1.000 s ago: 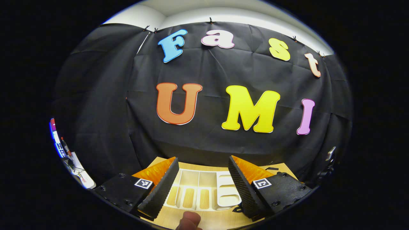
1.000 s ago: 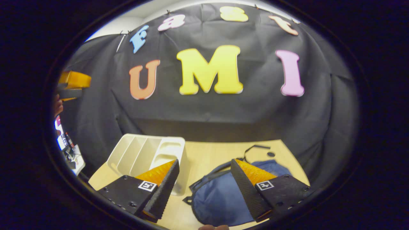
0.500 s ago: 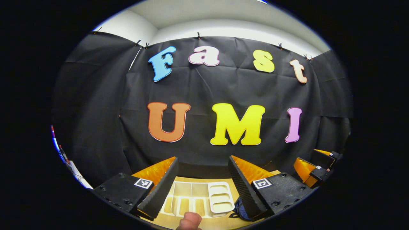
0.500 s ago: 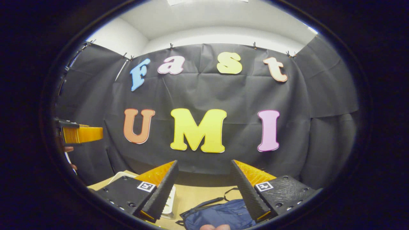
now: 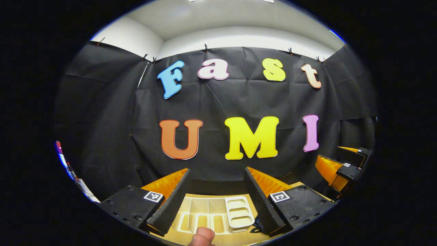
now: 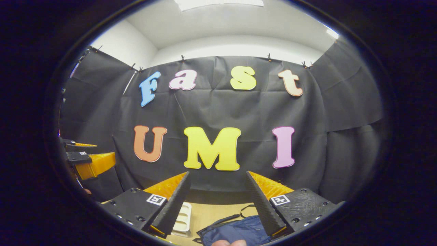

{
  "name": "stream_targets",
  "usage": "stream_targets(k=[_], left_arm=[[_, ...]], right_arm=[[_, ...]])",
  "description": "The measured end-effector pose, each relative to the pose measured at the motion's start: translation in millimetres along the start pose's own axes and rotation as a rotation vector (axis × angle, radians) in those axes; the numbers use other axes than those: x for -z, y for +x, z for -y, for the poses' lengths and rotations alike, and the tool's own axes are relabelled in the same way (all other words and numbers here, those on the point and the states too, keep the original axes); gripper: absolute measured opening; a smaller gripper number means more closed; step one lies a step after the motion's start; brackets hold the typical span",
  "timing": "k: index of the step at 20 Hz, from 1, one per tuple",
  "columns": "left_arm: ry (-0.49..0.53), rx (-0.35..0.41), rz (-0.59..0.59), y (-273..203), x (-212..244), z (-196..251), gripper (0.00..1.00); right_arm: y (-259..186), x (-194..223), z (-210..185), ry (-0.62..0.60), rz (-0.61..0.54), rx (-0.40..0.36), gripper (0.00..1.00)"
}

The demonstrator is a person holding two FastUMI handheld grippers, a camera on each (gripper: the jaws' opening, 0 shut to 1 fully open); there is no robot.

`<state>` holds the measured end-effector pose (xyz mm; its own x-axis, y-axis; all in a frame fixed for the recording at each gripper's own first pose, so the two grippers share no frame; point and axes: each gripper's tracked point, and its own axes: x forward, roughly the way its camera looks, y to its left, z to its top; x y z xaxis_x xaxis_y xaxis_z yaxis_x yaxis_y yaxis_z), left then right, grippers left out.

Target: Open the schoolbag, grab two books from the bookshelf and put them into the schoolbag.

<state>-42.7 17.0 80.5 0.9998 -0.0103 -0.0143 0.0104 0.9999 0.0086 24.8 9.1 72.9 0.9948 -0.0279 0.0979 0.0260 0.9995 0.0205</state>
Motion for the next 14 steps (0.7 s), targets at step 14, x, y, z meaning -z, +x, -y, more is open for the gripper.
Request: stream_targets(k=[14], left_arm=[[-0.027,0.004,-0.031,-2.9,11.2,0.8,0.98]], right_arm=[[-14.9,5.1,-12.3,-0.021,-0.032,-0.002,0.96]])
